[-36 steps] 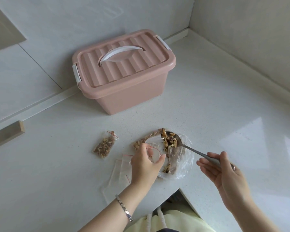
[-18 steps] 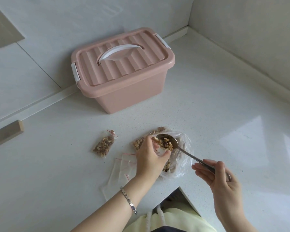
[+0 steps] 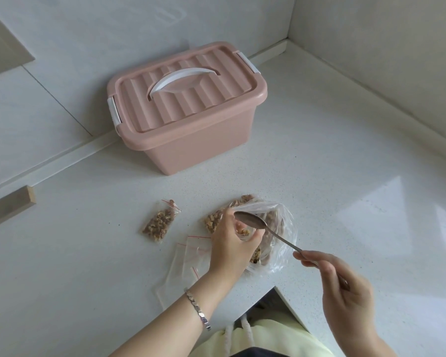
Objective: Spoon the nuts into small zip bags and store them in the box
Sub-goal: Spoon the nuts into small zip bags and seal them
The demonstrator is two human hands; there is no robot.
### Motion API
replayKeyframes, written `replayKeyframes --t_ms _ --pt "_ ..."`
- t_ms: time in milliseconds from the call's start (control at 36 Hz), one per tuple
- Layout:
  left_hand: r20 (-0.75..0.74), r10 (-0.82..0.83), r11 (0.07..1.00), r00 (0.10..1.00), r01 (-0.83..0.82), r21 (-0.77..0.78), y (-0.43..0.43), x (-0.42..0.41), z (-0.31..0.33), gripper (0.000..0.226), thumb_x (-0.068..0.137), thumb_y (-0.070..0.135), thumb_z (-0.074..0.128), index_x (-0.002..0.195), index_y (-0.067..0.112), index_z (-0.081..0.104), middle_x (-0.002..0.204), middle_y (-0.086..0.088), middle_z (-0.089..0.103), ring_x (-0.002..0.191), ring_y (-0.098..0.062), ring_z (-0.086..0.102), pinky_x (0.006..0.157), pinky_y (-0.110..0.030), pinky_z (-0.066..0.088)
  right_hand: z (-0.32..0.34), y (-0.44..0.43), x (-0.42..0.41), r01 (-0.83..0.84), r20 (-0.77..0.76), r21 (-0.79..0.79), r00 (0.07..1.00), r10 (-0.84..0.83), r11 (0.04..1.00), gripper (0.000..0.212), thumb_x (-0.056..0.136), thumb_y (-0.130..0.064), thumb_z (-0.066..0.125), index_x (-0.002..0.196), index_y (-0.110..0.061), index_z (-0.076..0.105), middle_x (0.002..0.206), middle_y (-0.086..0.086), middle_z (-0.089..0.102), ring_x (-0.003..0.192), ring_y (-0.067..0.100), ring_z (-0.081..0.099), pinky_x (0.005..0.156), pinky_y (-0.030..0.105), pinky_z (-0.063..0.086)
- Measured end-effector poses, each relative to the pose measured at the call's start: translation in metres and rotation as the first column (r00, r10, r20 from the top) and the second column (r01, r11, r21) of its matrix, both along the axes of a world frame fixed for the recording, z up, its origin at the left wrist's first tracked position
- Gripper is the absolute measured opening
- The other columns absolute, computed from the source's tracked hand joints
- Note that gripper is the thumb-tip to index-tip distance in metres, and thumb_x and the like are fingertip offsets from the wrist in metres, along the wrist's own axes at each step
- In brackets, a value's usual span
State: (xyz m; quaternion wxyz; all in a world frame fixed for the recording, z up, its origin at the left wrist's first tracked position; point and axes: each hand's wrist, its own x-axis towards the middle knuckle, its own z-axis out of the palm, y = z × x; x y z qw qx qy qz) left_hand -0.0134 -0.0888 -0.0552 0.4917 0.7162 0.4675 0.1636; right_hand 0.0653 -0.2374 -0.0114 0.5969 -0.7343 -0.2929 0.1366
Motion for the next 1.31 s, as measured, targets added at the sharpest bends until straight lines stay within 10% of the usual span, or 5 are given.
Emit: replayKeyframes --t_ms 111,333,528,889,1306 --pt "0.045 -0.004 0.999 0.999 0.002 0.049 -0.002 -0.004 0.003 0.031 0.075 0.030 0.072 0.082 0.024 0.043 0.080 0.005 0.051 0.079 -0.012 0.051 0.071 -0.021 0.045 -0.002 -0.002 0.004 0.051 -0.008 0.022 0.999 -0.051 0.998 0.026 0.090 -0.042 0.040 0.088 -0.046 0.066 0.085 -0.018 0.071 0.077 0.006 0.068 0.073 0.015 0.051" --pt "0.044 0.135 0.953 0.990 -0.142 0.269 0.003 -0.025 0.000 0.033 0.071 0.031 0.075 0.086 0.024 0.046 0.076 0.003 0.058 0.073 -0.018 0.058 0.073 -0.045 0.050 -0.026 -0.001 0.020 0.092 -0.256 -0.191 0.957 -0.140 0.977 0.061 0.070 -0.080 0.040 0.080 -0.025 0.066 0.074 -0.005 0.073 0.070 0.014 0.069 0.067 0.026 0.055" --pt "-0.118 0.177 0.959 0.977 -0.144 0.246 0.017 -0.048 -0.009 0.034 0.073 0.025 0.075 0.086 0.020 0.045 0.078 0.008 0.057 0.078 -0.018 0.058 0.079 -0.045 0.048 -0.052 0.014 0.021 -0.041 -0.247 -0.319 0.968 -0.042 0.947 0.025 0.095 -0.019 0.046 0.081 -0.030 0.064 0.071 -0.008 0.071 0.075 0.003 0.066 0.072 0.020 0.054" --pt "-0.209 0.108 0.994 0.972 -0.100 0.048 0.014 -0.052 -0.020 0.030 0.077 0.026 0.072 0.090 0.019 0.047 0.085 0.011 0.060 0.086 -0.016 0.059 0.080 -0.036 0.048 -0.072 0.020 0.006 -0.234 -0.498 -0.312 0.865 0.051 0.921 0.028 0.095 -0.016 0.042 0.087 -0.012 0.068 0.071 0.004 0.072 0.072 0.017 0.069 0.065 0.021 0.055" --pt "-0.087 0.186 0.981 0.979 -0.181 0.069 0.014 -0.046 -0.008 0.031 0.076 0.022 0.073 0.091 0.018 0.046 0.085 0.011 0.060 0.085 -0.016 0.062 0.077 -0.038 0.051 -0.075 0.015 0.028 -0.138 -0.940 -0.217 0.296 -0.169 0.966 0.037 0.098 -0.028 0.037 0.094 0.001 0.060 0.073 0.018 0.069 0.066 0.025 0.069 0.057 0.028 0.058"
